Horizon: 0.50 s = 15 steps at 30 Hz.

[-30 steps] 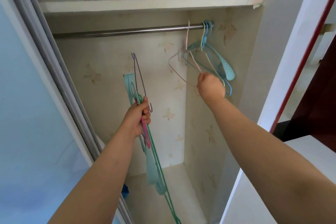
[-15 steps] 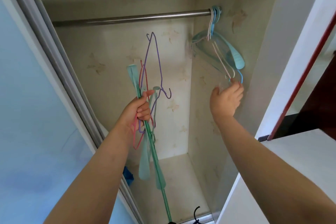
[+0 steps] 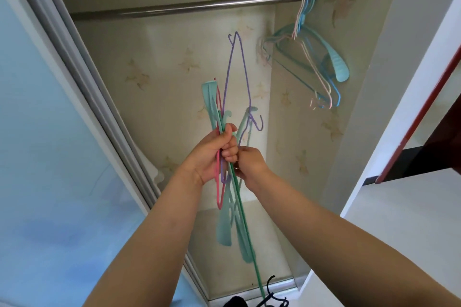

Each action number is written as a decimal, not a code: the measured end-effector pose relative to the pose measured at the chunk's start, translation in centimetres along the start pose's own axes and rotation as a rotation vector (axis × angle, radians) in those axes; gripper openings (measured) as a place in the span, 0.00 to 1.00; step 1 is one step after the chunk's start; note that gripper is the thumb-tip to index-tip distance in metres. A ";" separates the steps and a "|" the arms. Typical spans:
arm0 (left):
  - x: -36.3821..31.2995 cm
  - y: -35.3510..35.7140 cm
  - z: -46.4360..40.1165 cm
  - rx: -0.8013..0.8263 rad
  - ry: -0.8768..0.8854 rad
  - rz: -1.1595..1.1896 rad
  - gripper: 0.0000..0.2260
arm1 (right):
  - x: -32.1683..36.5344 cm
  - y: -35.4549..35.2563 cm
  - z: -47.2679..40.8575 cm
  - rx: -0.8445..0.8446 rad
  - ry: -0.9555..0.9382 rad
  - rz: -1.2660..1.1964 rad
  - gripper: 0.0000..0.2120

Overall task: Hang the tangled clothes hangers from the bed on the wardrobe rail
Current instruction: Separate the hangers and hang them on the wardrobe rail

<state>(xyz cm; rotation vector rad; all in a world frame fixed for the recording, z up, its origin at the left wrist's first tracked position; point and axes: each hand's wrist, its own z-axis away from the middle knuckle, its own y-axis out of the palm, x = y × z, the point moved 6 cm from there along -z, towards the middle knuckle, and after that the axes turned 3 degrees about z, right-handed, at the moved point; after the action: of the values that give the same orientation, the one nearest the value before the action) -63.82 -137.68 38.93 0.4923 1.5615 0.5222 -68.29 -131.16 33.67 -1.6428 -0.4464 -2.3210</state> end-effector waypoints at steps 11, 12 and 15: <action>0.6 -1.2 0.5 -0.114 0.015 0.019 0.13 | 0.7 -3.2 0.2 -0.248 -0.340 0.149 0.09; 0.6 -1.4 0.5 -0.138 0.029 0.020 0.13 | 0.9 -3.4 0.4 -0.256 -0.351 0.161 0.09; 0.5 -1.8 0.3 -0.223 0.070 0.030 0.11 | 1.4 -3.8 0.7 -0.225 -0.374 0.232 0.10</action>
<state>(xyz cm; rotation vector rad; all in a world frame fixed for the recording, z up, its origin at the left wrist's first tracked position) -63.50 -138.85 37.47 0.3298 1.5413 0.7337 -69.59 -127.41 34.89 -2.1207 -0.0569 -1.9560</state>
